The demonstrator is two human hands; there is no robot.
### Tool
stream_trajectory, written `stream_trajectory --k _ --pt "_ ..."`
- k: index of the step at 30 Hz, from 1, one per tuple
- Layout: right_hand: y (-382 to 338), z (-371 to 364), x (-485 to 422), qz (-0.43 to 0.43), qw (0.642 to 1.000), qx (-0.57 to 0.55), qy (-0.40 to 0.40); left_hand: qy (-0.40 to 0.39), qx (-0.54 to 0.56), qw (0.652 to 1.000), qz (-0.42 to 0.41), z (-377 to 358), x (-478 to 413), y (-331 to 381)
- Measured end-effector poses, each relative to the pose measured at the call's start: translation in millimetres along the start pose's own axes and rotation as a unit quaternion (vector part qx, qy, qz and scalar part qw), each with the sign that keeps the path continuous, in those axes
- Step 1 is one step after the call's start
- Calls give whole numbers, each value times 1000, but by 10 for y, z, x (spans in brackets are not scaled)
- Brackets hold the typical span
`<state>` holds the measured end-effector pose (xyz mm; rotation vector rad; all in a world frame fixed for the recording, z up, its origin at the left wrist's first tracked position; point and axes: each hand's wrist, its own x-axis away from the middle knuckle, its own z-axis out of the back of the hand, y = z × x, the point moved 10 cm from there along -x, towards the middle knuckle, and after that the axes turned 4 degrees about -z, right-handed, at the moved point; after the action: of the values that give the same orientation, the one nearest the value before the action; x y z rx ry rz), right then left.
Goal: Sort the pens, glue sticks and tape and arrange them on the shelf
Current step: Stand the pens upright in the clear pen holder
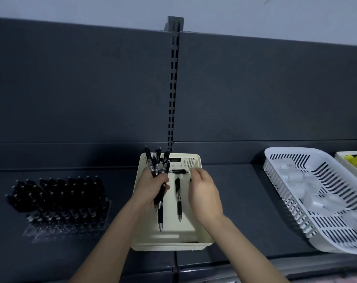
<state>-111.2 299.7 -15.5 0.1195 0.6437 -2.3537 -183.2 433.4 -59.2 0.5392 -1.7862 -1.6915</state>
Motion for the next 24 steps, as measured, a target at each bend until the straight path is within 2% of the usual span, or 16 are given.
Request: stream_trajectory --k 2,5,8,11,15,20,24 --pt "-108 -169 -104 -2 998 -4 -63 8 15 1000 -5 69 23 28" --pt "-56 -503 -176 -66 981 20 -180 19 33 999 -4 168 88 69" --pt "32 -752 -156 -115 961 74 -240 19 50 999 -8 220 152 136" --pt "88 -914 -180 -148 951 127 -240 32 67 997 -8 279 169 147" --pt "129 -1014 -263 -150 942 176 -243 43 79 996 -3 330 184 142" --pt "108 -1115 -317 -160 948 98 -256 49 91 995 8 369 181 106" --pt "-121 -1072 -412 -110 969 32 -220 45 86 995 5 388 184 123"
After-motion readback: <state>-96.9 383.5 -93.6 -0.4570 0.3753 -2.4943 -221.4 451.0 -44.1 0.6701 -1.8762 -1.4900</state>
